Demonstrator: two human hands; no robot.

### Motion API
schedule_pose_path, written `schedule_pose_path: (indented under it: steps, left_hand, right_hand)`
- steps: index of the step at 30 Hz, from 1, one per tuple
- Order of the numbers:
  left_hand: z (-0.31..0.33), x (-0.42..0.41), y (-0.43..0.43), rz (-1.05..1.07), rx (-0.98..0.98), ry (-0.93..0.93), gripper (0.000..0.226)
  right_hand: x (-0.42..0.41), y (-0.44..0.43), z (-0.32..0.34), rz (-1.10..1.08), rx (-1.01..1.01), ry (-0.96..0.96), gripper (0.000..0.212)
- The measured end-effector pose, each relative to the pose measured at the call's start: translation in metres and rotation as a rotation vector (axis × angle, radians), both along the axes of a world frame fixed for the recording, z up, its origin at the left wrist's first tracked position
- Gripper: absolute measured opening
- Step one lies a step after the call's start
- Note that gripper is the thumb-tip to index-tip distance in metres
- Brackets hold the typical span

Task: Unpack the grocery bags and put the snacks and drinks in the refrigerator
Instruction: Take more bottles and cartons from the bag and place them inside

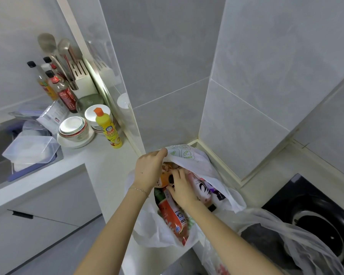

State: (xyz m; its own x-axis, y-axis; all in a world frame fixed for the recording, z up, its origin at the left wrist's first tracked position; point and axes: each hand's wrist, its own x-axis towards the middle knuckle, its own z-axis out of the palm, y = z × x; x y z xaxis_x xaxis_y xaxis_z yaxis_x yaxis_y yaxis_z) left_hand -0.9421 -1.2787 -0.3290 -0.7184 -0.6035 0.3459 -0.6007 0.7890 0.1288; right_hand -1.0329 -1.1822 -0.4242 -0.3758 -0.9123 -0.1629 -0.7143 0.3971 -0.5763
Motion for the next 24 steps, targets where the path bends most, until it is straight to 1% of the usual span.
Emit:
schedule_pose_path:
  steps: [2, 4, 7, 10, 13, 16, 18, 21, 22, 24]
  left_hand:
    - [-0.008, 0.005, -0.001, -0.001, 0.010, 0.011, 0.046]
    - [-0.015, 0.009, 0.000, -0.015, 0.028, 0.031, 0.042]
    - [-0.024, 0.018, 0.001, -0.066, 0.117, 0.100, 0.032]
    - [-0.027, 0.029, 0.002, -0.106, 0.200, 0.086, 0.030]
    - [-0.030, 0.038, 0.011, -0.132, 0.228, 0.029, 0.046]
    - [-0.033, 0.043, 0.021, -0.174, 0.269, -0.007, 0.051]
    - [-0.036, 0.044, 0.026, -0.201, 0.281, -0.022, 0.061]
    - [-0.037, 0.038, 0.035, -0.160, 0.283, -0.030, 0.087]
    - [-0.036, 0.035, 0.039, -0.132, 0.267, -0.017, 0.091]
    - [-0.033, 0.028, 0.043, -0.084, 0.239, 0.050, 0.088]
  right_hand:
    - [0.002, 0.003, 0.001, -0.015, -0.030, -0.020, 0.035]
    - [0.003, 0.004, 0.005, -0.010, -0.033, -0.013, 0.030]
    - [0.005, 0.008, 0.013, -0.038, -0.097, -0.029, 0.025]
    - [0.009, 0.014, 0.028, -0.073, -0.215, -0.075, 0.029]
    - [0.011, 0.022, 0.044, -0.093, -0.309, -0.090, 0.033]
    - [0.007, 0.031, 0.058, -0.104, -0.353, -0.067, 0.034]
    - [0.005, 0.035, 0.071, -0.117, -0.380, -0.073, 0.033]
    - [0.004, 0.038, 0.091, -0.127, -0.439, -0.081, 0.030]
    - [0.004, 0.040, 0.097, -0.128, -0.455, -0.078, 0.030]
    - [0.003, 0.044, 0.107, -0.133, -0.470, -0.081, 0.031]
